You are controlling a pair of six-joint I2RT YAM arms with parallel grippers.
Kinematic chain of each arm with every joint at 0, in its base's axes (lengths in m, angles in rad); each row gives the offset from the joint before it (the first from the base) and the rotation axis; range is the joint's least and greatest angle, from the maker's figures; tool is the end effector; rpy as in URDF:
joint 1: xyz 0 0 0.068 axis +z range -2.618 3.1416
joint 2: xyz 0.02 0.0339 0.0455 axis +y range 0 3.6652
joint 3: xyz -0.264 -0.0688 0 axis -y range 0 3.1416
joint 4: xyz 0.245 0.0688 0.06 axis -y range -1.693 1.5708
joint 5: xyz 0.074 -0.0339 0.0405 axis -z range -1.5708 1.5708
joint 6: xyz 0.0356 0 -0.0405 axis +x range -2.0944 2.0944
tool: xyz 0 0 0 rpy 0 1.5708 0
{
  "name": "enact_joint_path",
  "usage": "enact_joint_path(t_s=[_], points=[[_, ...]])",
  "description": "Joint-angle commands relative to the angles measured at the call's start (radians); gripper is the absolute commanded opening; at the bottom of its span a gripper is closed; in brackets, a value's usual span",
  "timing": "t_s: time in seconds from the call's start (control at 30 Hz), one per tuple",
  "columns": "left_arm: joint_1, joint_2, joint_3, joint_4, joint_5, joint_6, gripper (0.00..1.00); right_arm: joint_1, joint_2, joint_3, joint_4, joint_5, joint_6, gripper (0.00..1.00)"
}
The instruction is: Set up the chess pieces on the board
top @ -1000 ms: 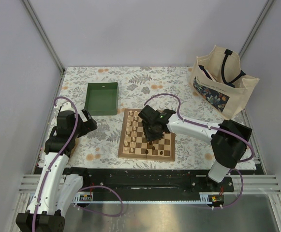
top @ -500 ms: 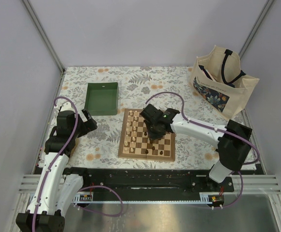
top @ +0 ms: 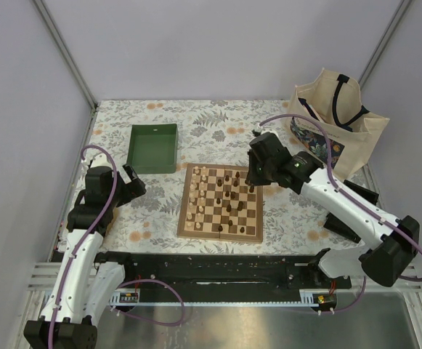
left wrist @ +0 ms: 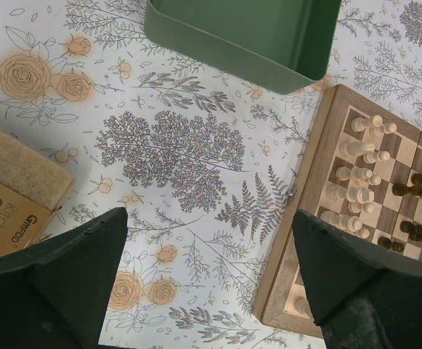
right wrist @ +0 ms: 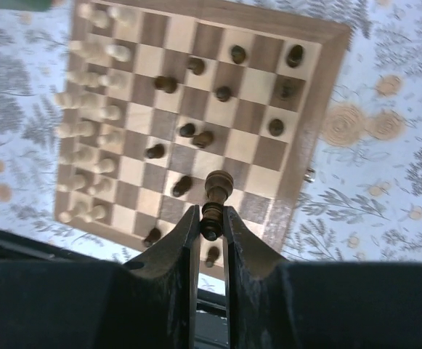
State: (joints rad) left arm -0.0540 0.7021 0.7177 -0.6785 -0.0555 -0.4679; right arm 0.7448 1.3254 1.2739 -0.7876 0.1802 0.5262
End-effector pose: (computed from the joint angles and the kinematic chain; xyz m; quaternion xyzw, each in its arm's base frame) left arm 0.1487 -0.0061 0.2804 -0.1965 0.8767 -0.0890 0.4299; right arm 0.2076 0.1827 0.3358 -0.0695 0.9280 0.1439 0.3366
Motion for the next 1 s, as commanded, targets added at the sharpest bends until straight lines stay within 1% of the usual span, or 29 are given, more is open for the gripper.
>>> enact_joint_path(t_s=[0.0, 0.5, 0.97], points=[[0.005, -0.010, 0.015, 0.050, 0.019, 0.006, 0.99, -0.051, 0.026, -0.065, 0.011, 0.016, -0.040, 0.09], [0.005, -0.007, 0.015, 0.048, 0.022, 0.006, 0.99, -0.093, 0.178, -0.185, 0.140, -0.007, -0.032, 0.09], [0.005, -0.006, 0.015, 0.050, 0.019, 0.006, 0.99, -0.110, 0.241, -0.188, 0.186, -0.022, -0.034, 0.10]])
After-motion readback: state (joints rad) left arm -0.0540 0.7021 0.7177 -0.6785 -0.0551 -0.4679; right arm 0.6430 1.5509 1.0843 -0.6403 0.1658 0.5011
